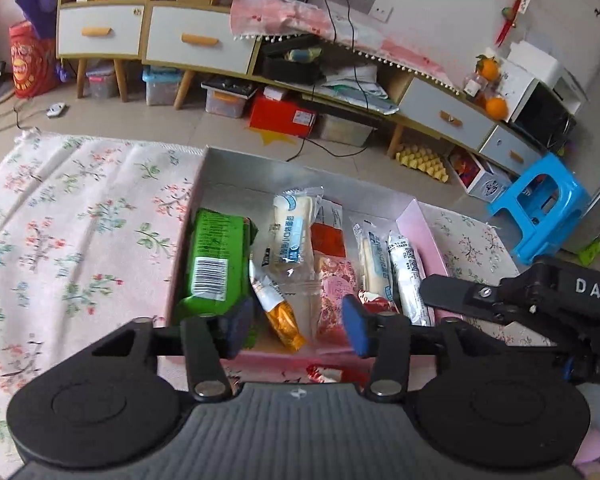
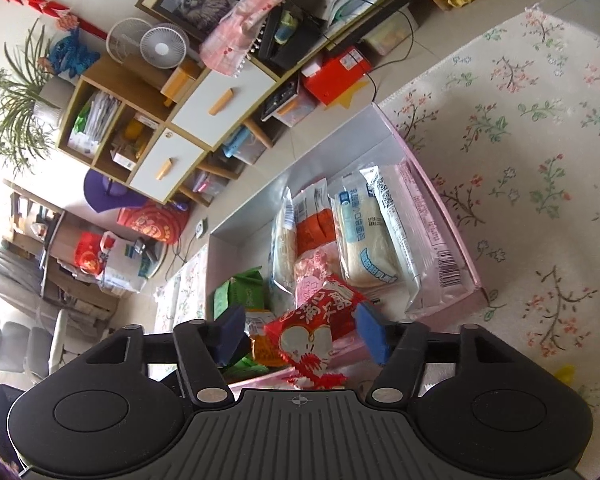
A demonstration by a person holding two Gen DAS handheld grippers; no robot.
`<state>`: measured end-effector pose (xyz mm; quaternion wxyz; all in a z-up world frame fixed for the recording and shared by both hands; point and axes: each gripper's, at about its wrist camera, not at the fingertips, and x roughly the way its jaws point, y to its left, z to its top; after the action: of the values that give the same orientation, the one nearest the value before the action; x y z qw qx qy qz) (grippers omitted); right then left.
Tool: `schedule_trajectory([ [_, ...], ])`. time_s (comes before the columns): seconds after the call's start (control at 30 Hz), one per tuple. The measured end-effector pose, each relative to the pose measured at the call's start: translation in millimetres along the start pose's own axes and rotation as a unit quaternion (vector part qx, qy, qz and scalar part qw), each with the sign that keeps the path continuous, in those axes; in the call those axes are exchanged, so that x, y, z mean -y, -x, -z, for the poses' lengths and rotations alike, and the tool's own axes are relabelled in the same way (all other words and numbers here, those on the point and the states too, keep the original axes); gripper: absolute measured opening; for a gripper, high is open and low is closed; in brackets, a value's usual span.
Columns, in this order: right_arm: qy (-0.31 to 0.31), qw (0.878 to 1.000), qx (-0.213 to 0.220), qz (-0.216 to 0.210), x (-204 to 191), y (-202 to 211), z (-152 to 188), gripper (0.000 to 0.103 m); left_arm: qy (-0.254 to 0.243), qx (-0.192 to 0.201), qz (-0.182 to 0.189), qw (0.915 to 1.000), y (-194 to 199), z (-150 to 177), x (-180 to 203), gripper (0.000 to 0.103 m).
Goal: Organize snacks
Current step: 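Place the cracker packet in the box with the left tool while the right tool places the candy packet, then withdraw both tools from the box toward the remaining snacks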
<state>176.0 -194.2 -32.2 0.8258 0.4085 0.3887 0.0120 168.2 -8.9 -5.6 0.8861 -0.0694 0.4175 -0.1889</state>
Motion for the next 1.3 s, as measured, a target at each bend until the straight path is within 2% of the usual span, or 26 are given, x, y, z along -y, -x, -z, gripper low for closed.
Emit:
schedule_trajectory([
  [0.13, 0.038, 0.999, 0.002, 0.001, -8, 14, 4, 0.074, -0.011, -0.003, -0.018, 0.9998, 15, 2, 2, 0.06],
  [0.2, 0.059, 0.998, 0.002, 0.004, -12, 21, 7, 0.077, -0.02, -0.004, -0.032, 0.9993, 24, 5, 4, 0.071],
  [0.37, 0.107, 0.994, 0.002, 0.016, -18, 37, 18, 0.086, -0.037, -0.004, -0.049, 0.9981, 41, 18, 6, 0.09],
  [0.47, 0.14, 0.989, 0.001, 0.045, -22, 43, 27, 0.09, -0.026, -0.009, -0.061, 0.9978, 46, 28, 3, 0.1],
  [0.6, 0.207, 0.975, 0.004, 0.079, -27, 48, 45, 0.091, -0.003, -0.019, -0.082, 0.9965, 44, 44, -4, 0.102],
  [0.73, 0.273, 0.956, 0.014, 0.105, -28, 48, 64, 0.094, 0.039, -0.039, -0.089, 0.9945, 37, 59, -12, 0.102],
  [0.87, 0.349, 0.929, 0.029, 0.119, -21, 44, 89, 0.094, 0.051, -0.053, -0.098, 0.9925, 26, 77, -14, 0.1],
  [1.0, 0.418, 0.899, 0.033, 0.13, -8, 39, 115, 0.094, 0.066, -0.041, -0.118, 0.9899, 18, 95, -18, 0.1],
  [1.13, 0.427, 0.895, 0.03, 0.129, 7, 34, 124, 0.094, 0.046, -0.009, -0.136, 0.9896, 15, 106, -14, 0.1],
  [1.3, 0.441, 0.887, 0.041, 0.127, 19, 26, 129, 0.094, 0.02, 0.013, -0.144, 0.9892, 15, 113, -9, 0.101],
])
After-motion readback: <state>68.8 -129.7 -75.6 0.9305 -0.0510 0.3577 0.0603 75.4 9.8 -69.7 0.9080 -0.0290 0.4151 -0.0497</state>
